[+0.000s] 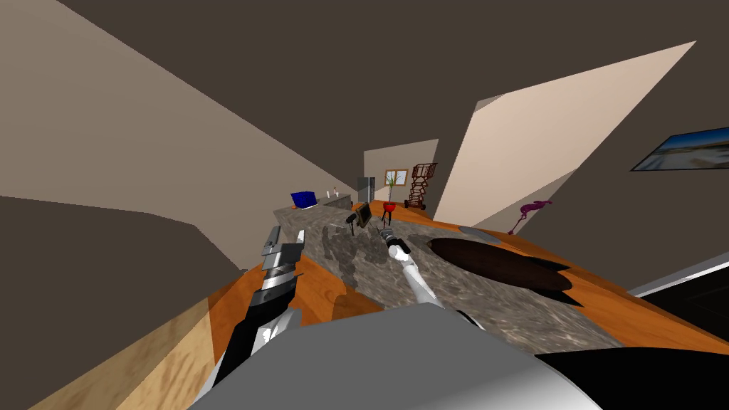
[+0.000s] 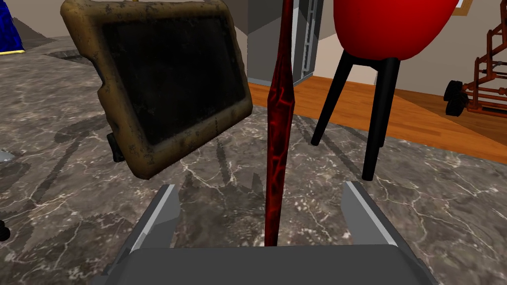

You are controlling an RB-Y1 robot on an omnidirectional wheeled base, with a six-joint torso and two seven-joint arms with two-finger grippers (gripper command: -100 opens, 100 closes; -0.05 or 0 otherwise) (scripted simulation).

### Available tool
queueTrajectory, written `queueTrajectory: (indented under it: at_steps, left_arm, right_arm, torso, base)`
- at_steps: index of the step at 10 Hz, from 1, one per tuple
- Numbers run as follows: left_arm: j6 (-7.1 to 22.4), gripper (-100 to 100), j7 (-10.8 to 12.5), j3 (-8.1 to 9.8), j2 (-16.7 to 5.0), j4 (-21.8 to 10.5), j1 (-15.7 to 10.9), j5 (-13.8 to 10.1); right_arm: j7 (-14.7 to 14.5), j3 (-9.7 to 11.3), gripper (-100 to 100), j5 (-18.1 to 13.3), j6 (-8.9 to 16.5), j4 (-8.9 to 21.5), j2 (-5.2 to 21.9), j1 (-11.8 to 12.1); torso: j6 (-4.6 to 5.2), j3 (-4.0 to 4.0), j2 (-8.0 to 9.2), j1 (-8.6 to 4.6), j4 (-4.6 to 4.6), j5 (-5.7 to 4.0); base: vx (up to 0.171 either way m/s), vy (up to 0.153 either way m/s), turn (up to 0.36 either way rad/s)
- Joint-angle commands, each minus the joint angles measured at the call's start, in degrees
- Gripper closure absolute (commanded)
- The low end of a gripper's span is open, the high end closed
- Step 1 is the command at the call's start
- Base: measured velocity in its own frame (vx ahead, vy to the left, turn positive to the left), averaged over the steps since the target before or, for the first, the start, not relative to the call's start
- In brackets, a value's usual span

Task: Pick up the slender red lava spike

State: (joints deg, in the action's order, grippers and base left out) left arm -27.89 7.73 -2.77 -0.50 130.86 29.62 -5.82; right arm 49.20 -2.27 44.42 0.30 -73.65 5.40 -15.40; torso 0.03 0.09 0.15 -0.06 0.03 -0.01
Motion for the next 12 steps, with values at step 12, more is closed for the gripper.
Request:
queueTrajectory:
  at_steps: [12]
  left_arm:
    - [0.0,0,0.0,0.0,0.0,0.0,0.0,0.0]
  right_arm:
    - [3.1,-0.8,-100,-0.7,-6.4,21.3,2.3,-16.4]
  torso:
    - [0.0,0.04,0.06,0.0,0.02,0.0]
  base:
    - [-0.052,-0.013,0.023]
